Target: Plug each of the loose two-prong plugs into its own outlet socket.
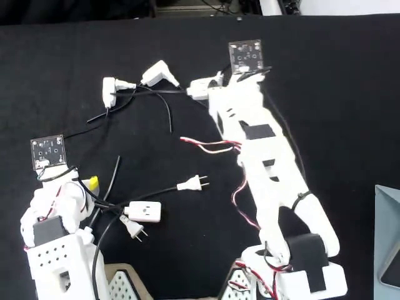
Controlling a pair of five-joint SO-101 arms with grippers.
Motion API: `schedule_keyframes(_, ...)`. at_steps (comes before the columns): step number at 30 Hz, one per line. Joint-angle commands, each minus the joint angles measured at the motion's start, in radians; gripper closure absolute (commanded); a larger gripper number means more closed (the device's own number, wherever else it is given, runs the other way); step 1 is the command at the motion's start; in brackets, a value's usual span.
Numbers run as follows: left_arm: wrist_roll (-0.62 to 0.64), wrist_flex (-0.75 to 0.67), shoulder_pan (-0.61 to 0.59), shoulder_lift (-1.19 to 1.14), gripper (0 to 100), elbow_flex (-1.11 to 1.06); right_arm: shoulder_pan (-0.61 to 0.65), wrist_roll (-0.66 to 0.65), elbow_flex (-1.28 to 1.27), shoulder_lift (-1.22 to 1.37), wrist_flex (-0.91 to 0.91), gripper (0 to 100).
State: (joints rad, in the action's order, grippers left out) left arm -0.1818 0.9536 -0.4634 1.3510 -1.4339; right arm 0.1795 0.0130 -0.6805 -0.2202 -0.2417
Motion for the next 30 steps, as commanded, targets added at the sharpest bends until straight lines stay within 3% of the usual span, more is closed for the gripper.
schedule_keyframes(1,0.005,-0.020,-0.002,0.008,73,0.004,-0.014,0.005,0.058,0.038,0.020,97.9)
schedule_keyframes(6,0.005,-0.020,-0.002,0.008,73,0.004,-0.018,0.008,0.151,0.163,-0.069,85.5)
schedule_keyframes(12,0.005,-0.020,-0.002,0.008,73,0.004,-0.014,0.009,0.234,0.150,-0.229,84.6)
schedule_keyframes(17,0.005,-0.020,-0.004,0.008,73,0.004,-0.012,0.009,0.229,0.007,-0.371,85.0)
schedule_keyframes(30,0.005,-0.018,-0.010,0.006,72,0.024,-0.014,-0.040,0.229,-0.449,-0.987,85.1)
